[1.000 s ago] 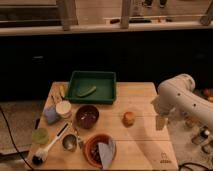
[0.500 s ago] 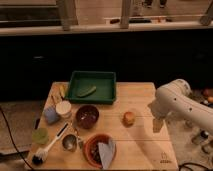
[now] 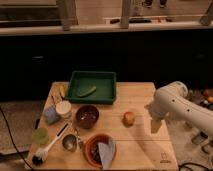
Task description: Place apple in purple bowl
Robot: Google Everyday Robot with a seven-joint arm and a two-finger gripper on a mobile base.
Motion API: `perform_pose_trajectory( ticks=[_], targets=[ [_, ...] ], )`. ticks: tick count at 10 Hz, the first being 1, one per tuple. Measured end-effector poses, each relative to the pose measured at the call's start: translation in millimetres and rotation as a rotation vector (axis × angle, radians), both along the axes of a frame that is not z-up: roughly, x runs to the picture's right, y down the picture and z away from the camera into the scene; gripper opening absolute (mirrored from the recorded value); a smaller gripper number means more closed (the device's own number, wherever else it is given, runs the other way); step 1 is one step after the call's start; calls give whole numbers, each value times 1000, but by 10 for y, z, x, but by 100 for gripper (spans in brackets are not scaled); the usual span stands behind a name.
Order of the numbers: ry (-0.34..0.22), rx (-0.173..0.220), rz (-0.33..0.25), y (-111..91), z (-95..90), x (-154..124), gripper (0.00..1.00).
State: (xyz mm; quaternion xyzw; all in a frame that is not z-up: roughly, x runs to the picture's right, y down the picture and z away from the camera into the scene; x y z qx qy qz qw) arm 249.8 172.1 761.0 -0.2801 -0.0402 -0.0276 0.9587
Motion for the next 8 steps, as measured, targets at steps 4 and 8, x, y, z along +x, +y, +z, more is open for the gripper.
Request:
perform_pose_trajectory(
  ticks=[4, 8],
  targets=[
    [-49, 1, -28, 17, 75, -101, 80],
    [-103, 0, -62, 18, 147, -238, 80]
  ],
)
